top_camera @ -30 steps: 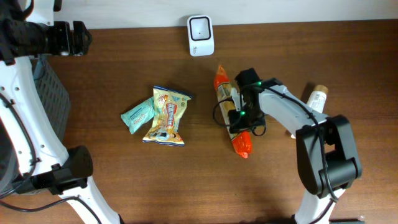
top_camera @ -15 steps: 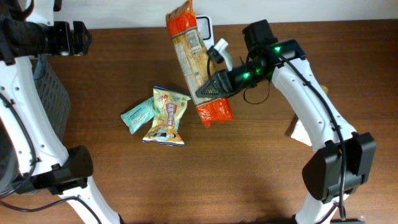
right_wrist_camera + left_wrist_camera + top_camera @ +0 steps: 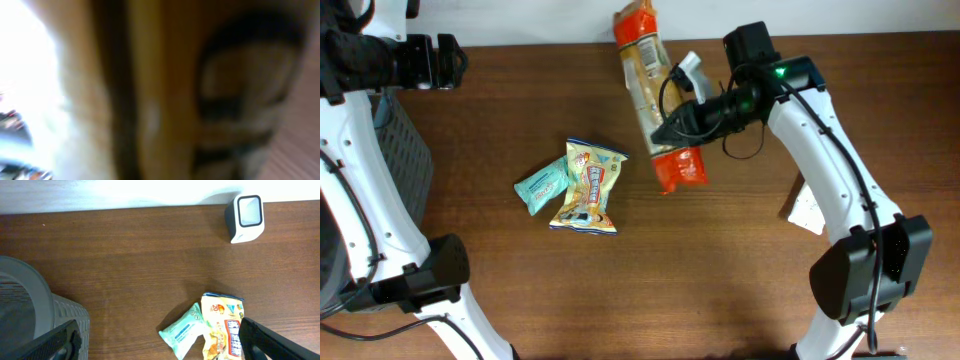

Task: Scan the item barcode
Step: 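Hold the spaghetti package over the scanner with the right gripper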

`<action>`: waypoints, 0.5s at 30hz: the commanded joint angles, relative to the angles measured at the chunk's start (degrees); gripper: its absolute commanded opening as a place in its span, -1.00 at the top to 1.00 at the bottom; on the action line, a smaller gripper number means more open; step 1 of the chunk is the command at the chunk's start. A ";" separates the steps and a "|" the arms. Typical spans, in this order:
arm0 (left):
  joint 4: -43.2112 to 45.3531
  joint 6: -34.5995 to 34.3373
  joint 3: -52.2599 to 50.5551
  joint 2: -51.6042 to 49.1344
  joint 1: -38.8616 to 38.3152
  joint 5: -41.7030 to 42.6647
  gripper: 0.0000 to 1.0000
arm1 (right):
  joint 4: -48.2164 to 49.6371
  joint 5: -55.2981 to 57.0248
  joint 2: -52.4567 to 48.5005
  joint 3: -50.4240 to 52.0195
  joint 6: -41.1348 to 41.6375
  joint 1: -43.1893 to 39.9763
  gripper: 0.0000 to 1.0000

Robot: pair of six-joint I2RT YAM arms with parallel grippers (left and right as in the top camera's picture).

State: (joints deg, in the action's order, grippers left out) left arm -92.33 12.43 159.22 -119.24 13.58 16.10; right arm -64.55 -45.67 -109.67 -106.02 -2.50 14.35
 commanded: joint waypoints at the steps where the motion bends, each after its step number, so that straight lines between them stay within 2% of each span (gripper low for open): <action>1: 0.07 0.33 0.15 0.55 0.09 0.46 -0.98 | 1.40 25.20 2.71 -8.81 3.50 1.60 0.92; 3: 0.04 0.33 0.15 0.55 0.09 0.46 -0.98 | 2.82 41.13 1.27 -11.65 2.93 4.42 0.92; 7: 0.04 0.33 0.15 0.55 0.09 0.46 -0.98 | 12.00 71.38 -2.95 -12.00 -2.27 10.25 0.92; 13: 0.07 0.35 0.15 0.52 0.09 0.44 -0.98 | 27.28 89.88 -14.38 -12.00 -10.01 11.08 0.92; 15: 0.04 0.35 0.15 0.55 0.09 0.44 -0.98 | 35.87 95.91 -19.61 -12.00 -16.37 11.13 0.92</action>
State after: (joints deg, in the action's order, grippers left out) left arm -92.33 12.43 159.22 -119.26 13.58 16.12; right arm -33.71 38.37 -127.44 -115.61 -13.28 25.50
